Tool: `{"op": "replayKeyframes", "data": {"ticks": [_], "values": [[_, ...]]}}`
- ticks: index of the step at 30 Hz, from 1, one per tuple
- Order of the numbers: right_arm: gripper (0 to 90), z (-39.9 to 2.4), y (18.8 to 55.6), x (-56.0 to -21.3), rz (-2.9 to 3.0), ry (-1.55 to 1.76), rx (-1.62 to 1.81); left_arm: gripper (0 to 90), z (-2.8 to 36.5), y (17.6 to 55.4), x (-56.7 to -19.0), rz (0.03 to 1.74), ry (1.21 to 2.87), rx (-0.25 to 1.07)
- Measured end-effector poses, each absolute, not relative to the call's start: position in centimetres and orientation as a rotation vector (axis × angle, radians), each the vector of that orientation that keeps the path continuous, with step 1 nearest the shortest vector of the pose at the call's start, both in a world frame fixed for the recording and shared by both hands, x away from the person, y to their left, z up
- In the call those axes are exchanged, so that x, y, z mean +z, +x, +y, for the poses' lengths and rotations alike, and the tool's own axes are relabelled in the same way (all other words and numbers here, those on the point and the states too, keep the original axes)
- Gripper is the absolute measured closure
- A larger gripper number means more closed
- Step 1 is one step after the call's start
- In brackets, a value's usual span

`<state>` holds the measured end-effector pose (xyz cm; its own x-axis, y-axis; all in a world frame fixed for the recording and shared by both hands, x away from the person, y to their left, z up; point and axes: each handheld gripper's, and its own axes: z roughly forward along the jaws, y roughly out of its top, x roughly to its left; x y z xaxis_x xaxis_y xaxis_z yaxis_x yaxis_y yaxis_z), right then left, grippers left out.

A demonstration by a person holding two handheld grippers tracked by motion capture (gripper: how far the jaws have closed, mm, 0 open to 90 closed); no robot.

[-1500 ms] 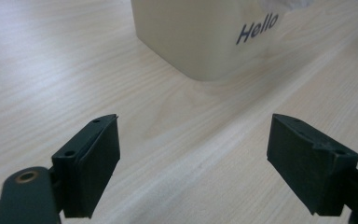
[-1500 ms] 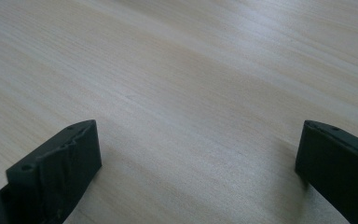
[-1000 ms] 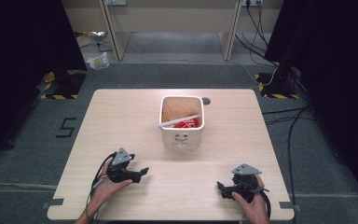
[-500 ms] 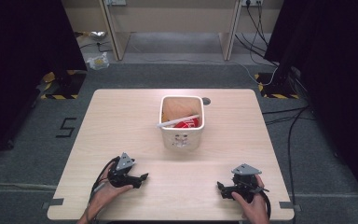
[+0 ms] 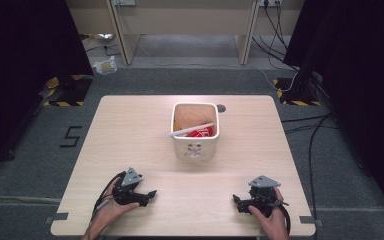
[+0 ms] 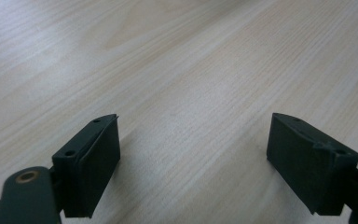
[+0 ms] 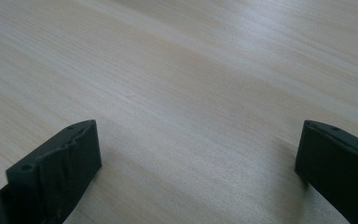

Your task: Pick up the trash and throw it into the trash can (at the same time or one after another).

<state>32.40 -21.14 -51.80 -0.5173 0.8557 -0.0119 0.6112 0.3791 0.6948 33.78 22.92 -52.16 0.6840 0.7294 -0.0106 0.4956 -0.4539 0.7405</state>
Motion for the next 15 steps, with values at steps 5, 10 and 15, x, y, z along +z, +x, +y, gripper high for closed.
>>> {"op": "replayKeyframes", "data": {"ticks": [5,10,15], "values": [[0.4,-21.13,32.4,-51.8,2.274,1.275,0.91,16.3,23.36,33.37,-52.26,0.946,2.135,0.4],[0.4,-21.13,32.4,-51.8,2.274,1.277,0.91,16.1,23.67,33.05,-52.31,0.956,2.127,0.406],[0.4,-21.12,32.38,-51.8,2.272,1.279,0.91,16.1,23.91,32.75,-52.3,0.964,2.126,0.412]]}}
